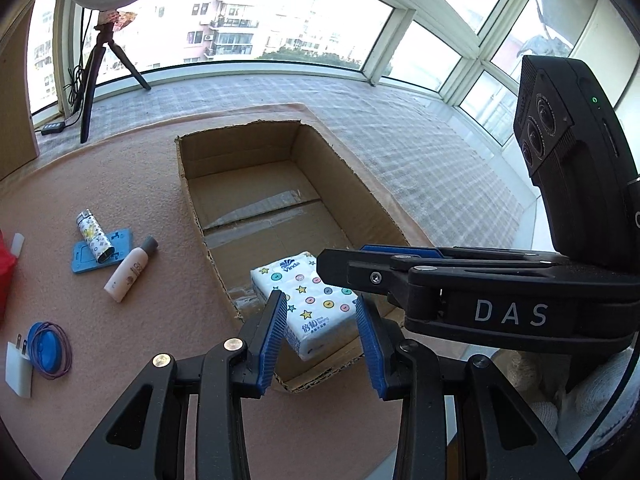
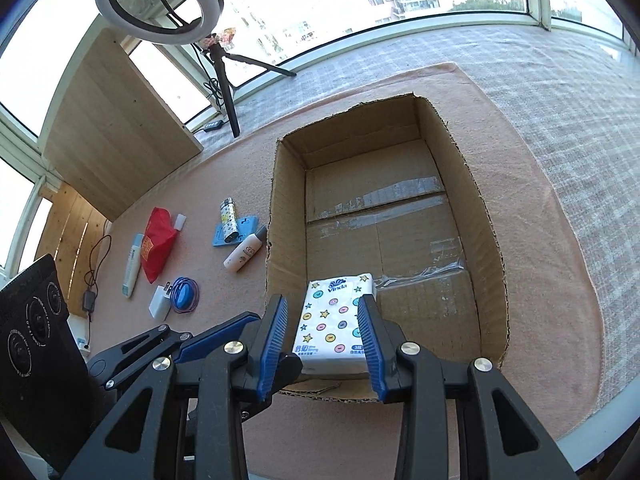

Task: Organize objects
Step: 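Carry the tissue pack into the cardboard box and open the right gripper, then move the left tool to the purple cord beside the blue tape measure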

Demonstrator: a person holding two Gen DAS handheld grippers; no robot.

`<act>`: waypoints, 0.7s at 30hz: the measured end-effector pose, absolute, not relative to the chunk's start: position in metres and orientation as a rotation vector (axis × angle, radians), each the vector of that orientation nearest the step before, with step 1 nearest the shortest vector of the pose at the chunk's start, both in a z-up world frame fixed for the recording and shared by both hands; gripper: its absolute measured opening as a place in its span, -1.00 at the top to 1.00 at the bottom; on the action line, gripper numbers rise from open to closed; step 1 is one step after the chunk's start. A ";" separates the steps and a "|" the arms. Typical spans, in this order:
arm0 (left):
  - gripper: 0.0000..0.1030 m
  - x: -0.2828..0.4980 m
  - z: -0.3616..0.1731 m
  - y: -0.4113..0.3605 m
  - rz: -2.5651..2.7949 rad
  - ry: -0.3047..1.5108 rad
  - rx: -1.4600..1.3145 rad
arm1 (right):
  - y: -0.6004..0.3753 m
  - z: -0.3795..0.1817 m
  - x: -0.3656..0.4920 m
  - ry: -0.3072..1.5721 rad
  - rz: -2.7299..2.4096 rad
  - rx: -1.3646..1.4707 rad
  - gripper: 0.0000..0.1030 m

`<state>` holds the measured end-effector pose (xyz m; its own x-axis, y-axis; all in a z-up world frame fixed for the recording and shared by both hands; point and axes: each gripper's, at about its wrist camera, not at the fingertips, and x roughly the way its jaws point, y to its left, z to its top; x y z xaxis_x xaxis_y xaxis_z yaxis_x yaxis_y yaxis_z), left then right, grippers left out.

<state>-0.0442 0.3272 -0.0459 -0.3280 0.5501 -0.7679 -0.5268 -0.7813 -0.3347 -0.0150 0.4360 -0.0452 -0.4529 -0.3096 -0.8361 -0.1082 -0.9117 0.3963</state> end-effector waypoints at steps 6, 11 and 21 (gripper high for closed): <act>0.22 -0.045 -0.047 0.310 2.155 -0.057 -1.259 | 0.436 -0.042 -0.015 -0.620 -2.518 1.562 0.32; 0.22 -0.043 -0.045 0.288 2.185 -0.080 -1.270 | 0.423 -0.038 -0.016 -0.610 -2.508 1.549 0.32; 0.22 -0.040 -0.048 0.213 2.283 -0.156 -1.316 | 0.373 -0.035 -0.026 -0.544 -2.450 1.532 0.32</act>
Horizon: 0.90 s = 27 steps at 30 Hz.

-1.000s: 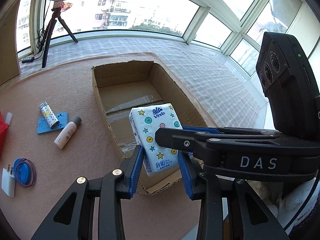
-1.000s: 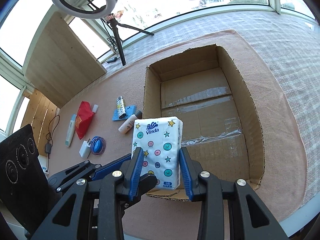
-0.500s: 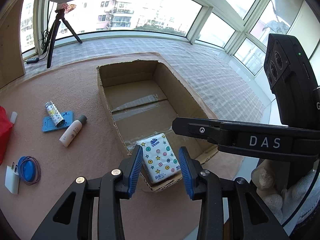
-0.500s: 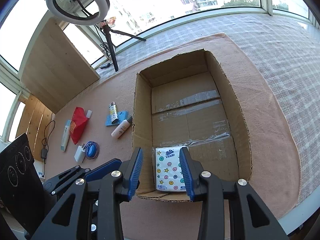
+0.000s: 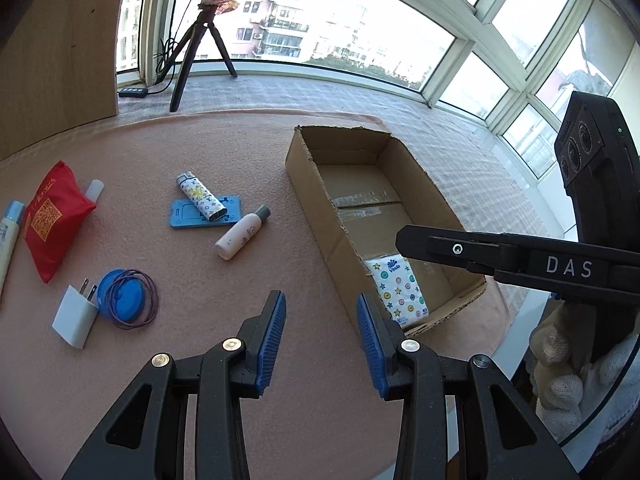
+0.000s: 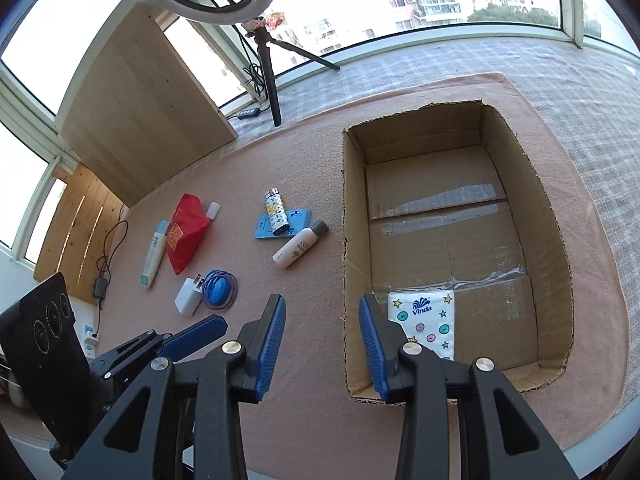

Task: Organize objects
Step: 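Move the left tool to the purple cord beside the blue tape measure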

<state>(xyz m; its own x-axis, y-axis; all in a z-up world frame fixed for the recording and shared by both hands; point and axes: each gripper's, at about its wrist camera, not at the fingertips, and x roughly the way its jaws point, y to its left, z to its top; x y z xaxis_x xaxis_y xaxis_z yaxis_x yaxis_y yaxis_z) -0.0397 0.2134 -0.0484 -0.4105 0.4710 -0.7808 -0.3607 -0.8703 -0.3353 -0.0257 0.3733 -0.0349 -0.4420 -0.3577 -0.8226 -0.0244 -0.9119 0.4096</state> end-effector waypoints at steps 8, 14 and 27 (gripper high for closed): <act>0.22 -0.036 -0.063 0.129 2.388 -0.245 -1.383 | 0.330 -0.045 -0.042 -0.494 -2.398 1.557 0.32; 0.22 -0.032 -0.072 0.075 2.446 -0.311 -1.425 | 0.293 -0.054 -0.061 -0.434 -2.357 1.578 0.32; 0.22 -0.042 -0.090 0.045 2.455 -0.313 -1.459 | 0.261 -0.082 -0.106 -0.409 -2.355 1.671 0.32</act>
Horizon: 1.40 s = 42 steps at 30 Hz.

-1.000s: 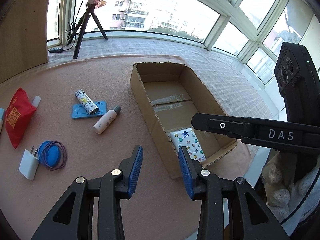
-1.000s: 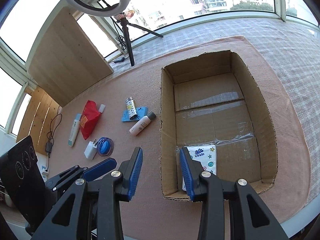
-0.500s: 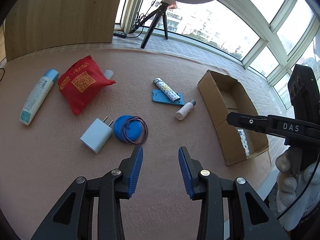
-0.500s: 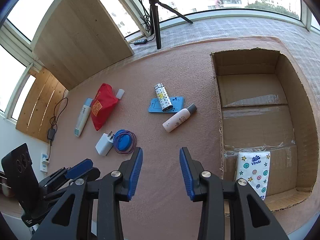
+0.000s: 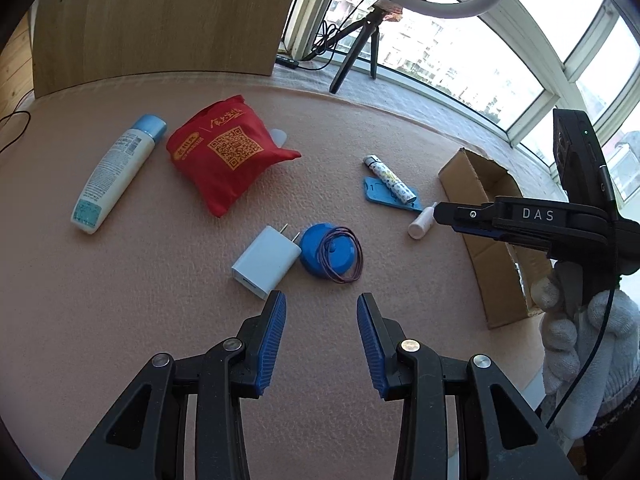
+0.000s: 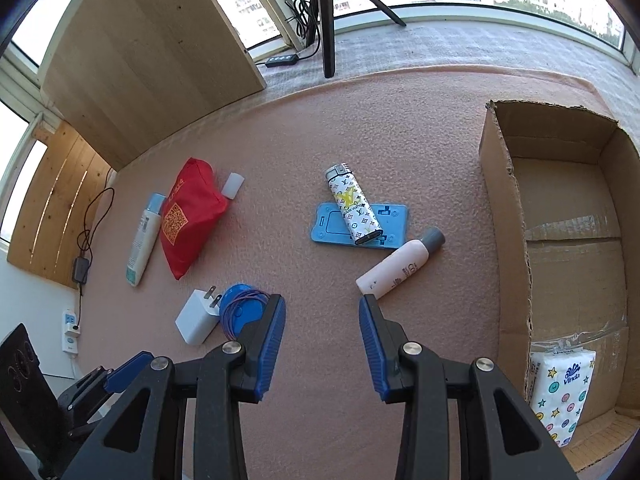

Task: Organize objects
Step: 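Move the left tool to the purple cord beside the blue tape measure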

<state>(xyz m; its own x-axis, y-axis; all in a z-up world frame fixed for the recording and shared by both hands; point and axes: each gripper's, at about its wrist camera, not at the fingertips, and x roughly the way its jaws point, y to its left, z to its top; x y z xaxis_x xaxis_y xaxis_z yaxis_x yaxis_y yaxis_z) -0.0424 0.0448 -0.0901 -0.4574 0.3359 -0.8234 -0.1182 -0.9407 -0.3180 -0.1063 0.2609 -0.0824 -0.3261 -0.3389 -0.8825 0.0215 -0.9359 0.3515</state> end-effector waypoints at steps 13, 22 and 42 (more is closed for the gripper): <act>0.22 -0.110 -0.129 0.093 2.356 -0.161 -1.506 | 0.289 -0.073 -0.093 -0.507 -2.370 1.661 0.32; 0.23 -0.131 -0.142 0.102 2.305 -0.199 -1.513 | 0.307 -0.067 -0.087 -0.562 -2.387 1.643 0.32; 0.23 -0.090 -0.129 0.128 2.191 -0.133 -1.445 | 0.308 -0.077 -0.101 -0.594 -2.361 1.666 0.32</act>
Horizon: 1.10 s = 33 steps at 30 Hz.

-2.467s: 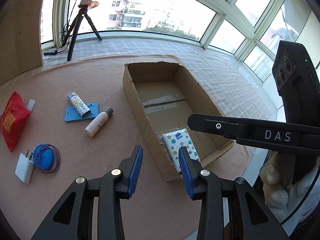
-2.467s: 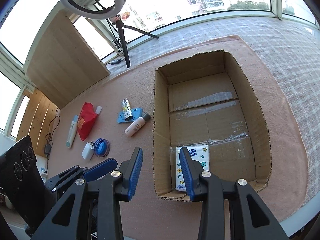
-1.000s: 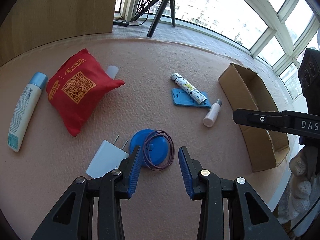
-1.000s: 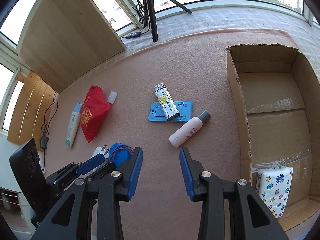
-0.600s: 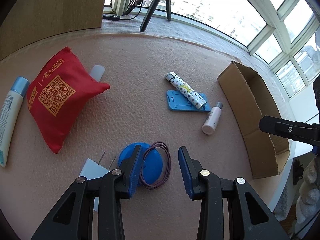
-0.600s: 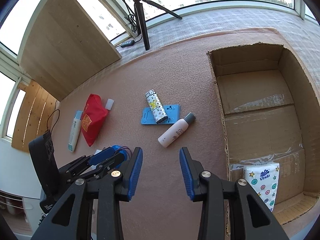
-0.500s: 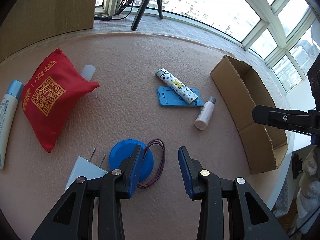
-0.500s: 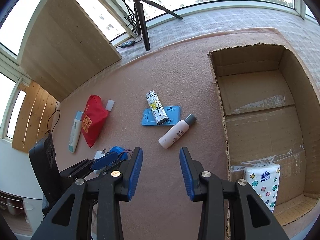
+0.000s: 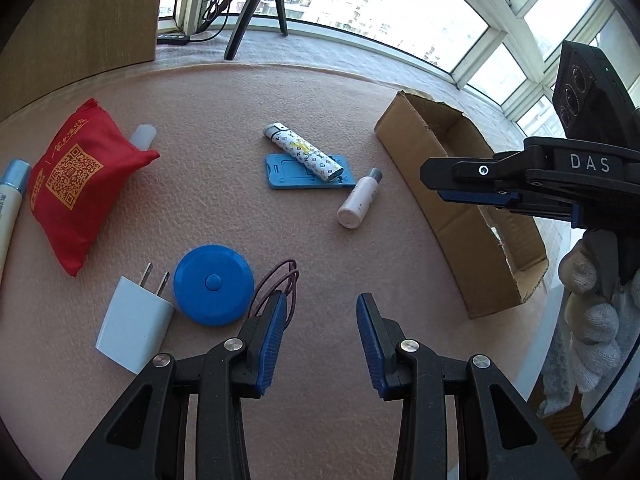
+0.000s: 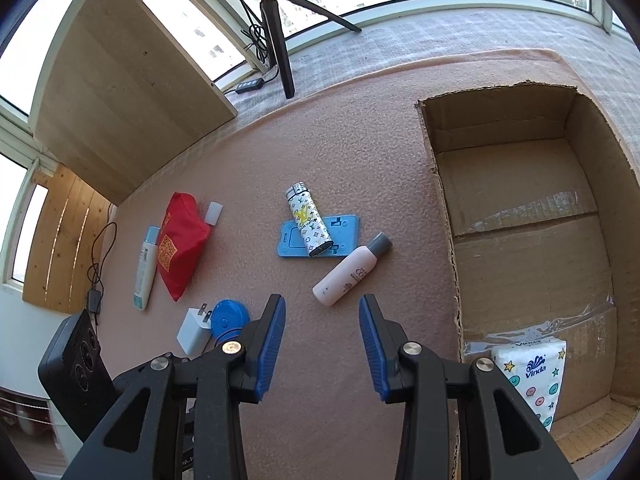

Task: Organize objects
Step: 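Move the left tool to the purple cord beside the blue tape measure, then grasp the purple cord with the left gripper while the right gripper grasps the white spray bottle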

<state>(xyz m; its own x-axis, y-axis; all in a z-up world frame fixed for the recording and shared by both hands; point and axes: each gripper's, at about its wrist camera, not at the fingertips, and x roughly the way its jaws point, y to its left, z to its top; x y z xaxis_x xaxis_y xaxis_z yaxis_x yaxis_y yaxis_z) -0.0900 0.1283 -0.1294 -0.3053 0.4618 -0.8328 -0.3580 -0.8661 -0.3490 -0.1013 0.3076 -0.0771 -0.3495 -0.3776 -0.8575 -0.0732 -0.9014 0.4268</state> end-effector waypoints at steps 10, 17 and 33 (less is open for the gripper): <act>0.23 -0.101 -0.152 0.134 2.186 -0.087 -1.519 | 0.299 -0.078 -0.102 -0.575 -2.350 1.669 0.32; 0.24 -0.093 -0.153 0.139 2.034 -0.188 -1.522 | 0.299 -0.082 -0.107 -0.565 -2.345 1.689 0.32; 0.24 -0.053 -0.120 0.099 2.163 -0.173 -1.474 | 0.289 -0.104 -0.125 -0.512 -2.333 1.772 0.32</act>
